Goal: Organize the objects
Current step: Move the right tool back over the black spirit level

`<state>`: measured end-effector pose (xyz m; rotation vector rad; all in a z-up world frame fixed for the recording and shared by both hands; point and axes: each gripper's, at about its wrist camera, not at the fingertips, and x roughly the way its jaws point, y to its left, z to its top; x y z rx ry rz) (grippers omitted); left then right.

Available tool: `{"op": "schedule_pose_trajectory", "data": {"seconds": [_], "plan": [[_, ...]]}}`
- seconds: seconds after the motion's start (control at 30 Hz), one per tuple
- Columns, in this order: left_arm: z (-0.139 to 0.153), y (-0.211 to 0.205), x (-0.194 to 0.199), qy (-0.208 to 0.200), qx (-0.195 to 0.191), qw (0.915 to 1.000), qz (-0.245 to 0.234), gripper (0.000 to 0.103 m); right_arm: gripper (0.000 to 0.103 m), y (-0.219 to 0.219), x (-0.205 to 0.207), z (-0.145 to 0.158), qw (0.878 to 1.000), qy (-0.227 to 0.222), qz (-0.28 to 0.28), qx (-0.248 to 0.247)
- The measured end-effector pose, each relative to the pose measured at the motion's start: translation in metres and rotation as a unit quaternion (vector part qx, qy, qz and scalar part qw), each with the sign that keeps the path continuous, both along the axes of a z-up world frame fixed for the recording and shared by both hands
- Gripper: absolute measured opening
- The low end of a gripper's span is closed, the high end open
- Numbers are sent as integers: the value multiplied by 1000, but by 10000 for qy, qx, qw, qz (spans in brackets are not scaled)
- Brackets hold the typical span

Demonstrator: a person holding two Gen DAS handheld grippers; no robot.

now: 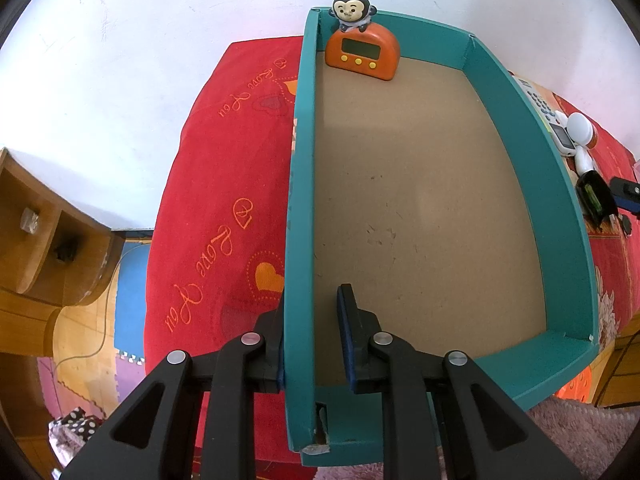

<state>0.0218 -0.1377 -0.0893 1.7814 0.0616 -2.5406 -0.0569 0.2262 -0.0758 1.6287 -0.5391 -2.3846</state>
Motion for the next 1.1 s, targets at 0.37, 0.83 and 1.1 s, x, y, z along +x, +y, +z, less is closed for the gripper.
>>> {"op": "schedule_pose_trajectory", "data": {"seconds": [0.37,0.83,1.1], "plan": [[-1,-1,-5,-29,23,10000,4,20,33,-10,-8,-20,9967,-280,-21,763],[-2,-1,-7,-34,36,10000,11,20,29,-79,7,31,9743,820,1143,1760],[-1,-1,-5,-21,38,10000,3,20,29,-91,18,14,9806,559,1314,1344]]}}
